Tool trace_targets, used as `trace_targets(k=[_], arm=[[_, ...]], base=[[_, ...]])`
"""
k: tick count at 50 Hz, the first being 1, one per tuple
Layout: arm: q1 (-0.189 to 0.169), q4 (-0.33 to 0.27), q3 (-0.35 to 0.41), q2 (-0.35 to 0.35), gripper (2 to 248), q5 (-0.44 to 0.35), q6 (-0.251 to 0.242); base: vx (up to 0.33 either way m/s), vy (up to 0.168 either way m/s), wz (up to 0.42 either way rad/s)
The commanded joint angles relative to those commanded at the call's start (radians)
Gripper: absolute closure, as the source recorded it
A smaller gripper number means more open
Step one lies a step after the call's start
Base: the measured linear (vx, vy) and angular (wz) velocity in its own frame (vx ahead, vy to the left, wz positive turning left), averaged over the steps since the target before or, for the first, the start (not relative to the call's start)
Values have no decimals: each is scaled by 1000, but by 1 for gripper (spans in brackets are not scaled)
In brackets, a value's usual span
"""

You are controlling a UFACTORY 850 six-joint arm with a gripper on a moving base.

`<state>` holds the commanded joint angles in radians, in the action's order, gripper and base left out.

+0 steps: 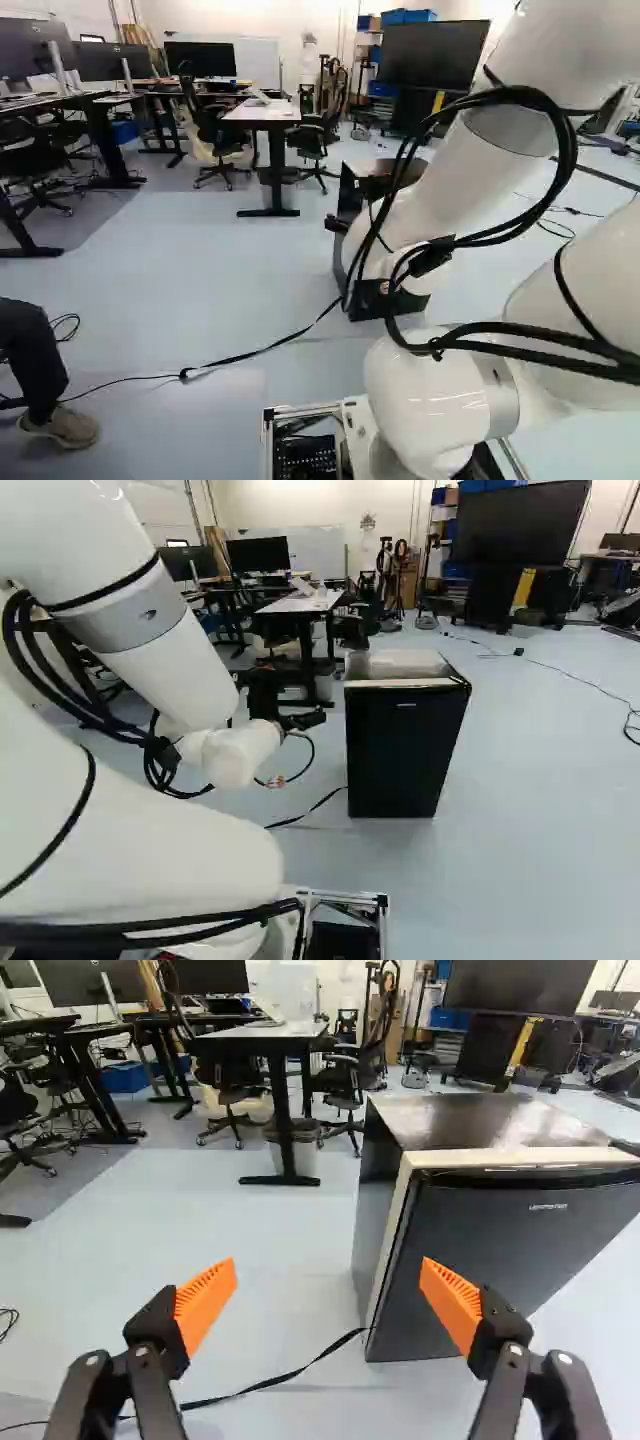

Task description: Open the fridge door

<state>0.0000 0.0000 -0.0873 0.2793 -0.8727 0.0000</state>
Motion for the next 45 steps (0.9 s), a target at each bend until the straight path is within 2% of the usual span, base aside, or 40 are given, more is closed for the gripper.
trace_targets(k=[45], arm=[[0,0,0,0,3,0,0]], base=[[0,0,0]])
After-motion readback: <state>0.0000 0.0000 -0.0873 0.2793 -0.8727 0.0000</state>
